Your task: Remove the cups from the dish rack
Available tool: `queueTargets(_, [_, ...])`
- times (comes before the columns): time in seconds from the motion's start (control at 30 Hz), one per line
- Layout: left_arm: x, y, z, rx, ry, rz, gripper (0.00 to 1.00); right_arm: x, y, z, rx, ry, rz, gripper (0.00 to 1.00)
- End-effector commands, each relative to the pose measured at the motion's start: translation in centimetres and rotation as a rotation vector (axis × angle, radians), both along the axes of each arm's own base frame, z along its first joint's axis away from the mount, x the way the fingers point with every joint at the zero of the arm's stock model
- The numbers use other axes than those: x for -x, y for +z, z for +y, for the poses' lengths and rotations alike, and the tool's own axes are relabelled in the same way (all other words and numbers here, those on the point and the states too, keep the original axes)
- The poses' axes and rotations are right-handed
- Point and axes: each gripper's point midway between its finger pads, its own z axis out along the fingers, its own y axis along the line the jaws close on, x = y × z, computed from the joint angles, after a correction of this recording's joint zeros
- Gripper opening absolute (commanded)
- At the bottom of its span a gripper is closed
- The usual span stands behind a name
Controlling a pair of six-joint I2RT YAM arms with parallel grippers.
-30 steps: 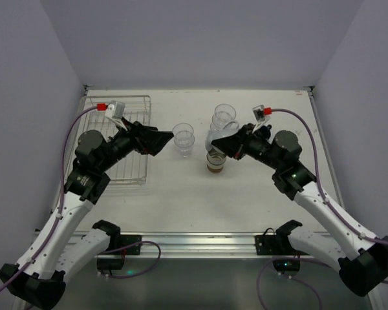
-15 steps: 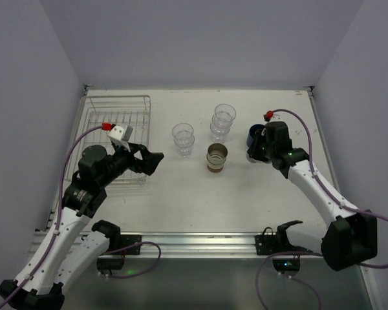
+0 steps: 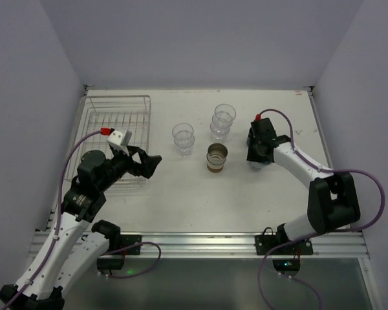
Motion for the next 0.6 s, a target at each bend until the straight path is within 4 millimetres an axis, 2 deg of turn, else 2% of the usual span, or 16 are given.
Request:
queueTargets(0.0, [-0.2, 0.1, 0.2, -0.022, 0.002, -0.033, 1.00, -1.7, 1.4, -0.1, 0.071, -0.001, -0.041, 0.05])
queueTargets(0.13, [-0.2, 0.2, 0.4, -0.023, 0.017, -0.037, 1.00, -1.9, 0.2, 0.3, 0.082, 0.009, -0.007, 0.09])
queueTargets(0.27, [-0.4, 0.0, 0.5, -0.024, 0.022, -0.030, 1.00, -1.9, -0.2, 0.5, 0.082, 0.019, 0.002, 0.18])
queueTargets(0.3, [-0.4, 0.0, 0.4, -0.024, 0.020, -0.028, 1.00, -1.9, -0.2, 0.5, 0.085, 0.021, 0.003, 0.24])
queueTargets(0.4, [-0.5, -0.2, 0.4, -0.028, 0.022, -0.020, 1.00, -1.8, 0.2, 0.5, 0.083, 0.025, -0.004, 0.32])
queueTargets(0.47, [-0.7, -0.2, 0.5, -0.031, 0.032, -0.019, 1.00, -1.7, 1.4, 0.7, 0.062, 0.028, -0.039, 0.41])
queueTargets(0.5, [-0.7, -0.3, 0.6, -0.033, 0.035, -0.016, 1.00, -1.8, 1.9, 0.8, 0.053, 0.029, -0.056, 0.51])
queueTargets(0.57, [-0.8, -0.4, 0.6, -0.034, 0.040, -0.012, 1.00, -1.8, 2.8, 1.0, 0.039, 0.036, -0.080, 0.59])
